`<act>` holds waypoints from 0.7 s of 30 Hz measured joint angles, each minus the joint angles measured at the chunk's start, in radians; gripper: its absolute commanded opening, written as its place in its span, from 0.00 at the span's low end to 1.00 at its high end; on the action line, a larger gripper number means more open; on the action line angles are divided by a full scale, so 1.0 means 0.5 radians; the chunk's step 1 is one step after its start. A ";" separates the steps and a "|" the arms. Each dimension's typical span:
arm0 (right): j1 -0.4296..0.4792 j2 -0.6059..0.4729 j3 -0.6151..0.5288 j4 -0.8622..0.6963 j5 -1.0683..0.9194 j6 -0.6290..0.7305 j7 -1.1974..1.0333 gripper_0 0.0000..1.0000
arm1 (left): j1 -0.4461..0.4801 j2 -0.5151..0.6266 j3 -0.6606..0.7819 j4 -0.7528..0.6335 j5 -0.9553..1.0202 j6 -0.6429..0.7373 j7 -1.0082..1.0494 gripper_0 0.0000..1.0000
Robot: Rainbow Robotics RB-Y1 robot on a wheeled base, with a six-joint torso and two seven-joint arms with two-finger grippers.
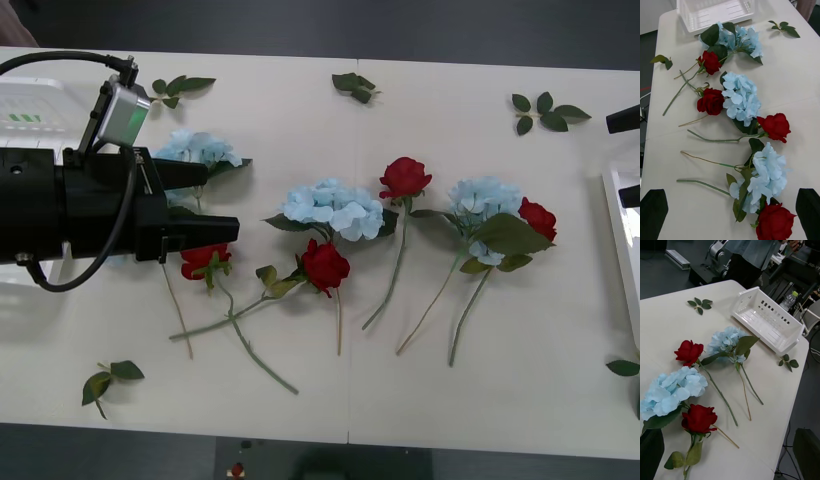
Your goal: Put the red flowers into the right box and the blue flowers into the left box
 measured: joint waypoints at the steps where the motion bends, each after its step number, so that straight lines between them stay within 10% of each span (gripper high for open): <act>1: 0.000 0.000 0.000 0.000 0.000 0.000 0.000 1.00 | 0.000 -0.002 0.000 0.000 0.014 0.000 0.000 1.00; 21: 0.092 -0.032 0.174 0.018 0.001 -0.002 -0.026 1.00 | 0.000 0.118 0.504 -0.106 0.005 0.473 1.089 1.00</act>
